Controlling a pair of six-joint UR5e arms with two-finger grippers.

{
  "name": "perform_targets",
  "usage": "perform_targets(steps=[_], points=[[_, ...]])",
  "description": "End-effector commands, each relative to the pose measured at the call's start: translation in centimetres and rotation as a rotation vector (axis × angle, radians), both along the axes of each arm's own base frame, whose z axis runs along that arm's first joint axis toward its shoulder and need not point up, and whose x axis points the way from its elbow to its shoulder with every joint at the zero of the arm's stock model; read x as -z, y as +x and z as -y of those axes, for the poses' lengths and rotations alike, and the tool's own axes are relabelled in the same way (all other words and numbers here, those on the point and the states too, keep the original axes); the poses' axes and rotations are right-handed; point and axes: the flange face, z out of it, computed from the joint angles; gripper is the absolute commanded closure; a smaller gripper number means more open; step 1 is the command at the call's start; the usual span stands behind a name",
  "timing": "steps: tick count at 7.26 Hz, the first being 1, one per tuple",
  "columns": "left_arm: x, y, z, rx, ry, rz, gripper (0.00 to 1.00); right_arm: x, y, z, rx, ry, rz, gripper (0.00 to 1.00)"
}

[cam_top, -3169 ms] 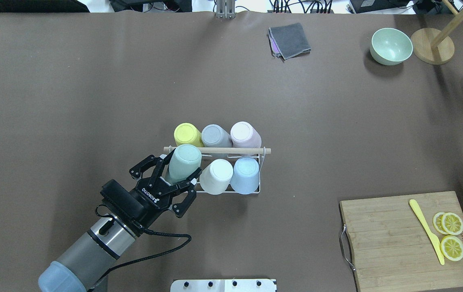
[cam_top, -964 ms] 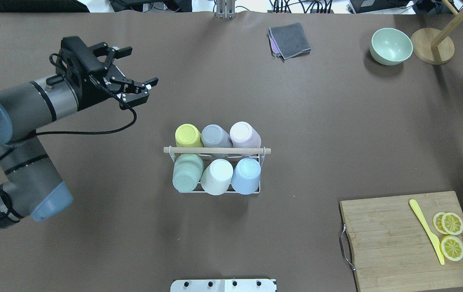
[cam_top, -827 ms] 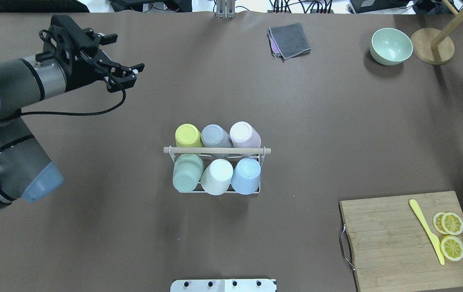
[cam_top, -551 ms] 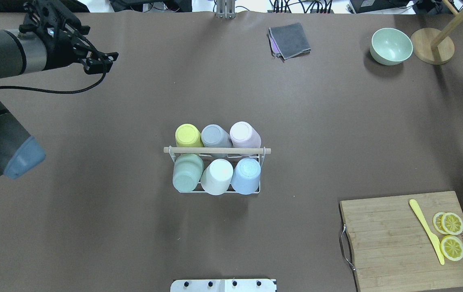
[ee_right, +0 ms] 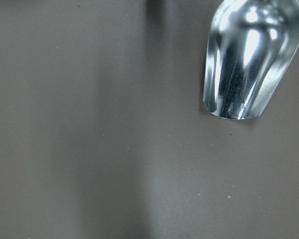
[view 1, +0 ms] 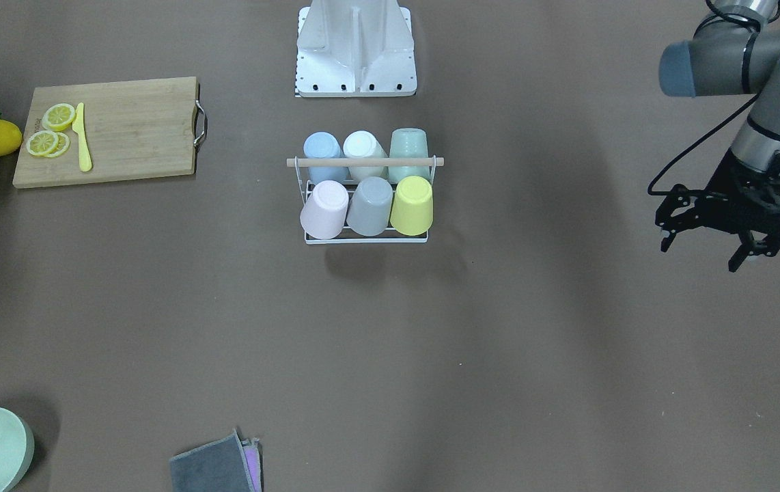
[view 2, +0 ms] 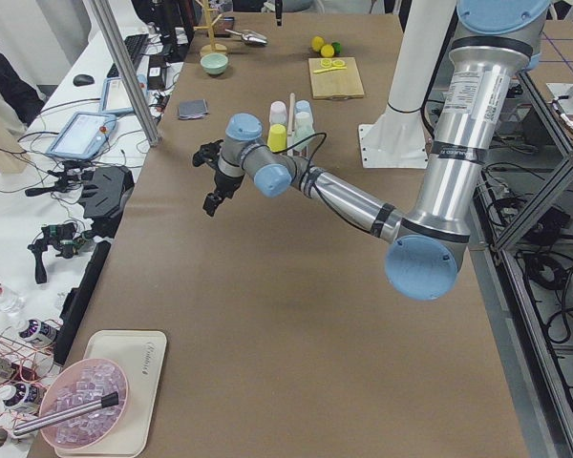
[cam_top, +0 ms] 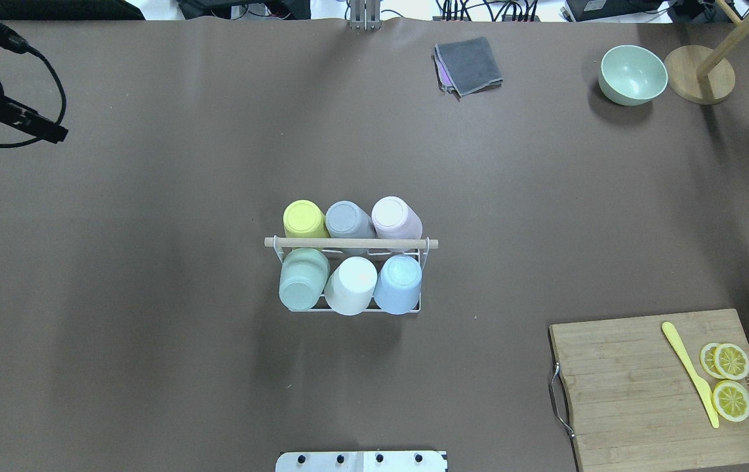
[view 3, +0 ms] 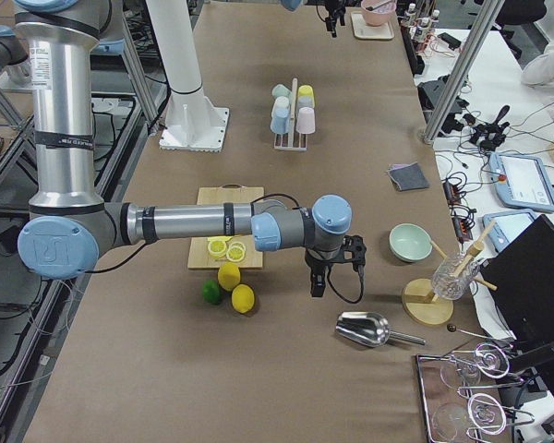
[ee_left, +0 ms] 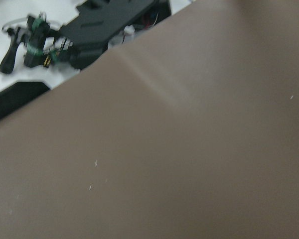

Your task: Place cup on cup holder

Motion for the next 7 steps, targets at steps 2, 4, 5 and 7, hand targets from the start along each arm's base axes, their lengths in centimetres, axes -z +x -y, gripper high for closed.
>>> perform_targets(steps=[2,4,5,7], points=[[-10.1,-10.0,-0.5,0.118,-0.494,0.016,0.03,-0.3,0.0,-0.3,-0.001,-0.011,0.000,0.01],[-18.8,-17.9,-3.2,0.224,-0.697,-0.108,0.03,-0.5,0.1,-0.5,-0.001,-0.016,-0.001,0.01],[-22.2,-20.7,-6.9,0.256,-0.738,-0.113,0.03,-0.5,0.2,-0.5,-0.002,-0.016,-0.001,0.01],[-24.3,-22.0,-10.0,0.265,-0.730,-0.122,0.02,-0.3,0.1,-0.5,-0.002,-0.013,0.001,0.01]])
